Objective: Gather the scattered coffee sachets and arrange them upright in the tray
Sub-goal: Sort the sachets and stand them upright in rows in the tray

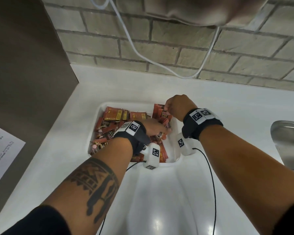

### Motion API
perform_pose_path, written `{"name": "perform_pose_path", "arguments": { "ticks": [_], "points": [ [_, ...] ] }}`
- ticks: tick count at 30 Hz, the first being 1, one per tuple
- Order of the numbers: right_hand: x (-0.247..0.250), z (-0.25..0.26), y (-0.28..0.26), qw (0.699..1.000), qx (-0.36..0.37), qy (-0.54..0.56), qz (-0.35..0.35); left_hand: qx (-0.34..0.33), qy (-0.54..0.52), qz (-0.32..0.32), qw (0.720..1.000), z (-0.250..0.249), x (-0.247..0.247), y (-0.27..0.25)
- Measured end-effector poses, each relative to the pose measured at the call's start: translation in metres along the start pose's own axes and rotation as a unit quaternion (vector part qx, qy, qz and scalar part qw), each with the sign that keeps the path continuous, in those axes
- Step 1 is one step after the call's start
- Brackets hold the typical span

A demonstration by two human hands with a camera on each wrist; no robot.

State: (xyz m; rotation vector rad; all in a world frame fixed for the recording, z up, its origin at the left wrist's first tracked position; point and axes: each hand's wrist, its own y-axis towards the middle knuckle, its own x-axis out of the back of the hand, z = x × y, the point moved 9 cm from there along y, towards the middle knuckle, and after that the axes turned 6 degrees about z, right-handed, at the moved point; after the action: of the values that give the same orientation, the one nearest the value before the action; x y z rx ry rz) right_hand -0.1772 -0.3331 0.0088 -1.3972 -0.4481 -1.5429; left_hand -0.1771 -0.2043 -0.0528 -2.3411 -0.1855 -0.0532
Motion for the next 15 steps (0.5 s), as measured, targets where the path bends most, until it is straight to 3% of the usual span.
{"name": "perform_pose_path", "arguments": {
  "ticks": [15],
  "points": [
    [0.0031,-0.0003,0.0066,0.998,0.047,0.013,-0.049,0.011,-0.070,-0.041,0.997,-0.0016,0.0101,0.0058]
  ]
}}
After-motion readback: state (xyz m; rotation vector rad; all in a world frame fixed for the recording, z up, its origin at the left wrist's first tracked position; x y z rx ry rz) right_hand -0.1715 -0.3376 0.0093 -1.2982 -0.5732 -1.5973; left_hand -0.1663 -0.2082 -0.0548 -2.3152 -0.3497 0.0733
